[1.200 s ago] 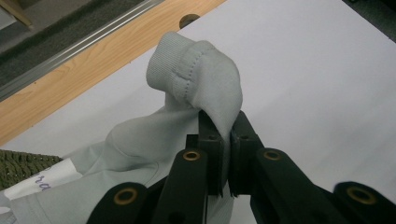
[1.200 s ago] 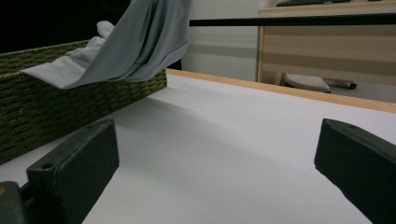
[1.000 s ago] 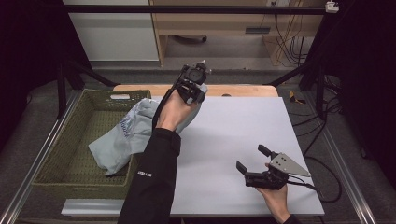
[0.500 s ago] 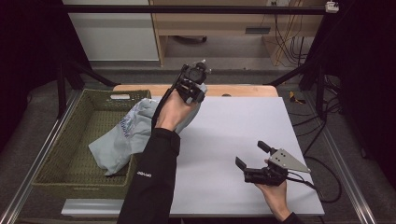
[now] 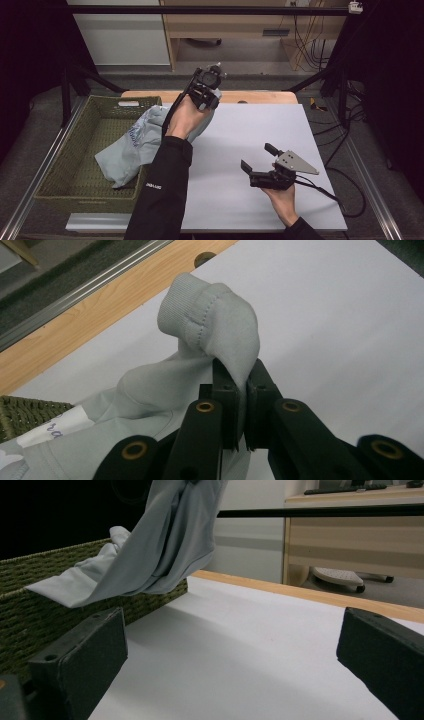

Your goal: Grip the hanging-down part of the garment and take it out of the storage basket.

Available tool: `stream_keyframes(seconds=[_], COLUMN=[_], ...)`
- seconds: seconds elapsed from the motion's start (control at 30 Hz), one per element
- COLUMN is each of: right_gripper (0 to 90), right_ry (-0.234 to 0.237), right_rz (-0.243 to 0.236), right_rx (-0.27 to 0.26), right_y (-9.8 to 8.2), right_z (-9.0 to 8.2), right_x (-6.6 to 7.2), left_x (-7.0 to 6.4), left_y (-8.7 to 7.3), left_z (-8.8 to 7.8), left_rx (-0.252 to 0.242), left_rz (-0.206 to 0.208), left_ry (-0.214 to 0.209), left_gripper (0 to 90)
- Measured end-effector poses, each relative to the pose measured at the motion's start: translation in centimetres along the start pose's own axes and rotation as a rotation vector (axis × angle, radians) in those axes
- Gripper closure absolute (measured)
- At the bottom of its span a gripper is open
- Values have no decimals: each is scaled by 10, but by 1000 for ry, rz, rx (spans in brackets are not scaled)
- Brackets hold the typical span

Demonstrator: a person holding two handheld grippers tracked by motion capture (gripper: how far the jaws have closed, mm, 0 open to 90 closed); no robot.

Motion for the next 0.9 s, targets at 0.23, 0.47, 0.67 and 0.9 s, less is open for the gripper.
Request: stream_keyframes(seconds=[0.23, 0.47, 0.67, 0.9], right_gripper=[4, 4, 4, 5], right_ry=[21, 54, 66, 73], right_rz=[4, 11, 10, -5], right_rx=[13, 8, 13, 26], right_y=[5, 9, 13, 14], right_z=[15, 39, 59, 73], right_x=[4, 11, 20, 25], left_x=[3, 3, 4, 4], left_y=[0, 2, 2, 1], left_z=[-2, -4, -5, -6], left_rx=[10, 5, 4, -2], left_rz=[13, 13, 12, 12], left_ry=[10, 9, 8, 5], left_gripper=[850, 850, 850, 850])
Point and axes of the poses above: each handheld gripper's, and its own axes: z roughly forward along the jaws, y roughly out of its top, x roughly to its left, the point moved 10 cm from there along z, roughly forward along the jaws, and after that the axes turned 8 degrees about y, right-handed, at the moved point
